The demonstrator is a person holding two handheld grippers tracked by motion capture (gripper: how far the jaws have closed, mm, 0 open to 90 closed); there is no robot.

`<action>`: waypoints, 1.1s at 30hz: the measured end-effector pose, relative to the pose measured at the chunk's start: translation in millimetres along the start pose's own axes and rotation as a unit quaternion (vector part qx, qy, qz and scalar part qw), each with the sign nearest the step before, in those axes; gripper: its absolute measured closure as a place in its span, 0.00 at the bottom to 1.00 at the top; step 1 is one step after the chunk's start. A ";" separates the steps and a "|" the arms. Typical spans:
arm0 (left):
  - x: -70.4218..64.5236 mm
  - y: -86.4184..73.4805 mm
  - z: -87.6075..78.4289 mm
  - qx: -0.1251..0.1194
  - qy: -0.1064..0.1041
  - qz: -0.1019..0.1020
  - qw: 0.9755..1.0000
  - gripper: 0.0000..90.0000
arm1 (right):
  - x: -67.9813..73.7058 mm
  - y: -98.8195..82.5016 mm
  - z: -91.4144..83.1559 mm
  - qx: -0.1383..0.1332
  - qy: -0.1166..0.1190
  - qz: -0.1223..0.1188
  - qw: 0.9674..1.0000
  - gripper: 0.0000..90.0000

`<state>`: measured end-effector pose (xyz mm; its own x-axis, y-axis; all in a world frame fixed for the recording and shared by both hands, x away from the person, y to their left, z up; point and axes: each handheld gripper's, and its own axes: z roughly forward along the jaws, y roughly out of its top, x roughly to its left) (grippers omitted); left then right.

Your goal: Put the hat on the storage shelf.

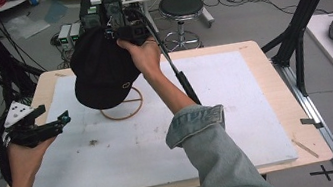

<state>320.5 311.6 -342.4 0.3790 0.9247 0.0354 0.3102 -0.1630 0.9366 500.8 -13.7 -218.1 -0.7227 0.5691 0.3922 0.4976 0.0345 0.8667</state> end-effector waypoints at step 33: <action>-1.0 -0.1 1.3 0.002 -0.002 0.001 1.000 0.20 | -11.1 -15.8 12.1 0.012 0.010 0.025 1.000 0.84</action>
<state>321.2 310.2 -343.0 0.3829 0.9231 0.0358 0.3135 -0.1663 0.9349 506.8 -10.6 -239.9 -0.7065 0.5537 0.4408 0.5442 0.0269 0.8385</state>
